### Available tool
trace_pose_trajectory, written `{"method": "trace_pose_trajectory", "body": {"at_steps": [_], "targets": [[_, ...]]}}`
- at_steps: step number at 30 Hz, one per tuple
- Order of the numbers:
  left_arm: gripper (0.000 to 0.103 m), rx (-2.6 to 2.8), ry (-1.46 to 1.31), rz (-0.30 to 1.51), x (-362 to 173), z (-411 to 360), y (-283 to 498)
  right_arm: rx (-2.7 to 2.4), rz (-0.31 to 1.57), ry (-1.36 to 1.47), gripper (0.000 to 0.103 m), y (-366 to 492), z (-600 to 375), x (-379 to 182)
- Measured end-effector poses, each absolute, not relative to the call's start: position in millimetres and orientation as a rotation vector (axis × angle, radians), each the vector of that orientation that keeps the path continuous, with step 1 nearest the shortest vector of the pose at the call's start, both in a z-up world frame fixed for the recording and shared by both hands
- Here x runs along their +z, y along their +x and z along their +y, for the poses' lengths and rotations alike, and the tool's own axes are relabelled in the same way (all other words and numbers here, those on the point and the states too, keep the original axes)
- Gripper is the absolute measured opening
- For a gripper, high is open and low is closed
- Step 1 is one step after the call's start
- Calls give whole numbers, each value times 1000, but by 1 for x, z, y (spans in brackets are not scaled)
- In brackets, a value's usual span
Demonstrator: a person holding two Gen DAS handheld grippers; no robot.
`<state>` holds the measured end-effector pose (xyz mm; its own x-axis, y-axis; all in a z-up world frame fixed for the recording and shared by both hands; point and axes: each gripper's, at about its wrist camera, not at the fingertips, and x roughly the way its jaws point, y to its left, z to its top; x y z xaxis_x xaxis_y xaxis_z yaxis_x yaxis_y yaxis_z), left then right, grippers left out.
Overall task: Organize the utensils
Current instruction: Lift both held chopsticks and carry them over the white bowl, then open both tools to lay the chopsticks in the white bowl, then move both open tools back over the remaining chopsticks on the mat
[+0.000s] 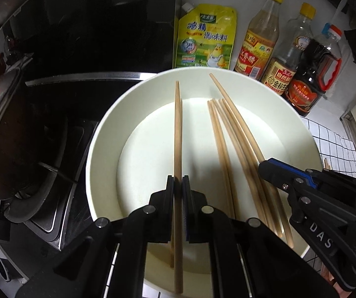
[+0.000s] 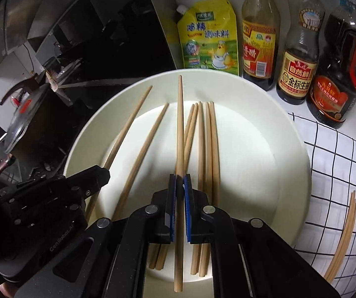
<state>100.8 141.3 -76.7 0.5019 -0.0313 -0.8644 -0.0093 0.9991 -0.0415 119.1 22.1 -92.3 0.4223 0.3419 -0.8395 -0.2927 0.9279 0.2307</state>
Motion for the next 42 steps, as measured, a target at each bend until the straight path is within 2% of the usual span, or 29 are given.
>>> {"method": "trace_pose_trajectory", "body": {"at_steps": [13,15,17,21,25,30,36,42], "targets": [[8,-17,-48,1071,-85,143,102,352,1088,52,7,119,14,-103],[12,-16,-52,1062,-83,144,102,349,1077,48,9,117,13,-99],[25,-14,-50,1055,-81,145,100,347,1070,50,9,115,12,-97],[34,-6,-47,1045,-77,145,98,339,1053,62,9,112,8,-92],[51,5,-52,1028,-74,148,94,333,1045,70,11,109,4,-88],[52,6,-48,1018,-71,147,91,334,1043,75,14,104,1,-85],[58,9,-43,998,-64,145,86,325,1027,91,25,96,-8,-78],[59,12,-41,987,-57,142,80,328,1019,102,26,88,-15,-72]]}}
